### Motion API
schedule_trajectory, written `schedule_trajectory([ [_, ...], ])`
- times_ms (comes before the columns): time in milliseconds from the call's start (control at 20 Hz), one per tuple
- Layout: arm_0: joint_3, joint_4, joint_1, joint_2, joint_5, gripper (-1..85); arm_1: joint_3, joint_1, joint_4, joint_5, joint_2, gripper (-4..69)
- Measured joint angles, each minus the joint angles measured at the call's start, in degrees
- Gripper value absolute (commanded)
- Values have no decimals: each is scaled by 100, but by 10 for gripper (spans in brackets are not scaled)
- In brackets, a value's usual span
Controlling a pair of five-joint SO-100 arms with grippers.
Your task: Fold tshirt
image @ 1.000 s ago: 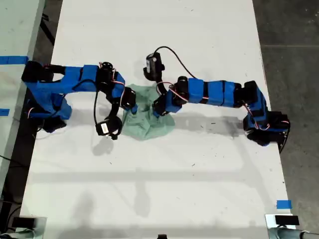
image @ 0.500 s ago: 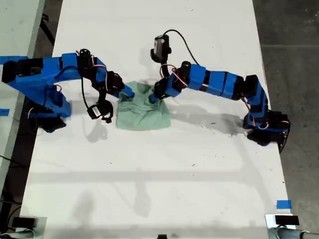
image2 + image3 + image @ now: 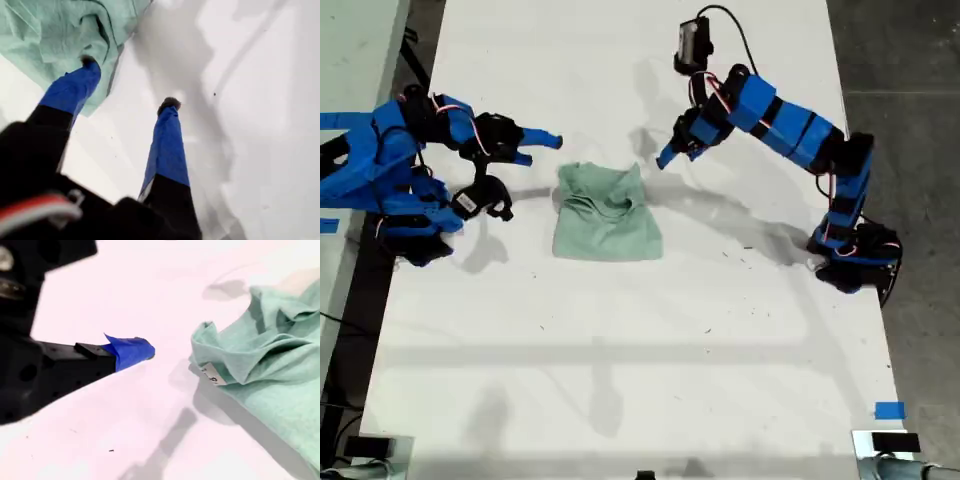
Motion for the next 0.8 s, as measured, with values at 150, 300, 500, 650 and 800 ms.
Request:
schedule_trajectory([
  [150, 870, -650, 1213, 650, -281, 54, 1002, -580, 62, 62, 624, 181],
  [300, 1942, -1644, 2399, 756, -800, 1, 1617, -1775, -26, 554, 650, -12],
  [500, 2637, -2320, 3182, 88, -1336, 1, 1213, -3287, -606, 1318, -176, -13],
  [650, 2716, -3059, 3349, -905, -1433, 1, -211, -3735, -721, 1529, -1415, -13],
  [800, 2707, -3393, 3498, -1608, -1573, 1, -861, -3727, -993, 1538, -1749, -13],
])
